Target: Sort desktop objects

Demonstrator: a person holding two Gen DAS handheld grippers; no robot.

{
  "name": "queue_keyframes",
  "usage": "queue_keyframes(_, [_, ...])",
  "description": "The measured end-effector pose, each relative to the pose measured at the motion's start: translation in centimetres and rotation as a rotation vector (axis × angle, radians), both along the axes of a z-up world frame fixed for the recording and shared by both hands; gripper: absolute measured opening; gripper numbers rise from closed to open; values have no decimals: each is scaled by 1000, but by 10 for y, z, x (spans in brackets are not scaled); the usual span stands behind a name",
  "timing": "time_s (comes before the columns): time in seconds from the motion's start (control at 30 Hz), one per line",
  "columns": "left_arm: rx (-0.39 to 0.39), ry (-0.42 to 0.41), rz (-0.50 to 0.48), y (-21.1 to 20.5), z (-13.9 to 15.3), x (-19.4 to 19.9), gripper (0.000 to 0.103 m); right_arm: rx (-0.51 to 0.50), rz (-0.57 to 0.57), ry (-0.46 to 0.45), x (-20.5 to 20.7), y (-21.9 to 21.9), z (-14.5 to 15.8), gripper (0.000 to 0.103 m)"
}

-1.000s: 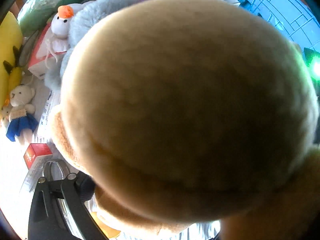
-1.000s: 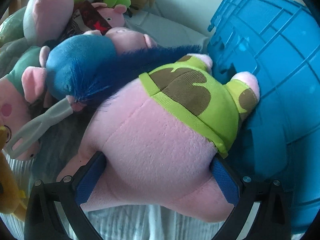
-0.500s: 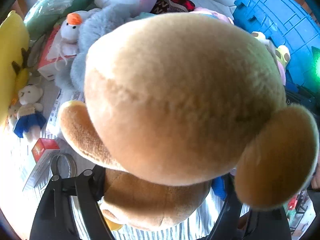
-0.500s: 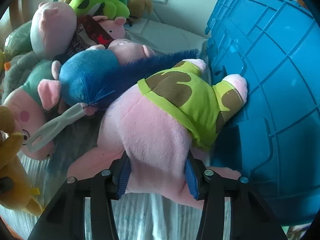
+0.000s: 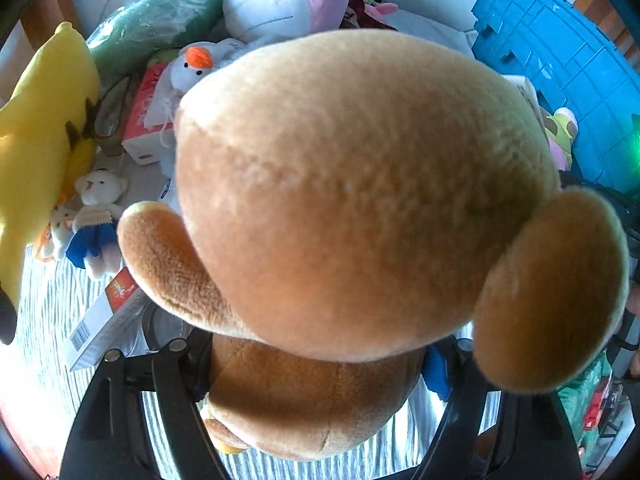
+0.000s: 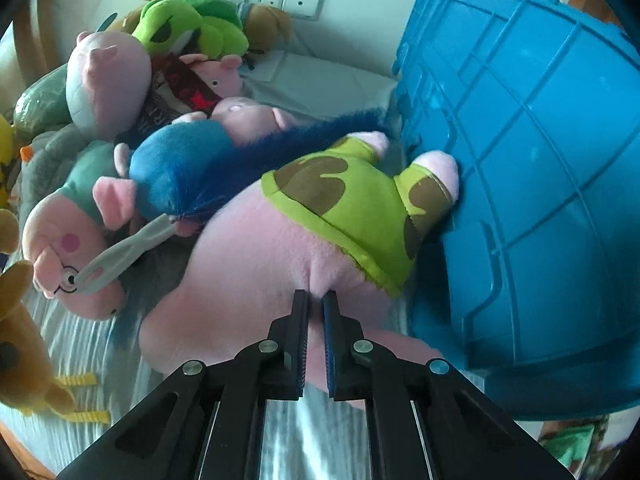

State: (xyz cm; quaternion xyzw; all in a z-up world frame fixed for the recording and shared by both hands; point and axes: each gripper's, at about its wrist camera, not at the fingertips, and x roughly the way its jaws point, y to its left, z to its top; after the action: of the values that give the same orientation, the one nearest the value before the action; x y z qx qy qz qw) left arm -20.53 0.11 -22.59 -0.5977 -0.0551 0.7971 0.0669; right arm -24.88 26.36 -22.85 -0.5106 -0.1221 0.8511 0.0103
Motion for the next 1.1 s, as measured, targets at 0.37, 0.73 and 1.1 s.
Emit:
queue_keyframes(0.37, [4, 68, -1, -4, 53, -2, 78, -27, 73, 50, 34, -14, 29, 20])
queue_keyframes(0.73, [-19, 141, 13, -5, 109, -14, 78, -130, 203, 68, 65, -32, 33, 94])
queue_keyframes(1.1, [-19, 158, 42, -36, 133, -32, 78, -165, 1015, 29, 138, -178, -42, 94])
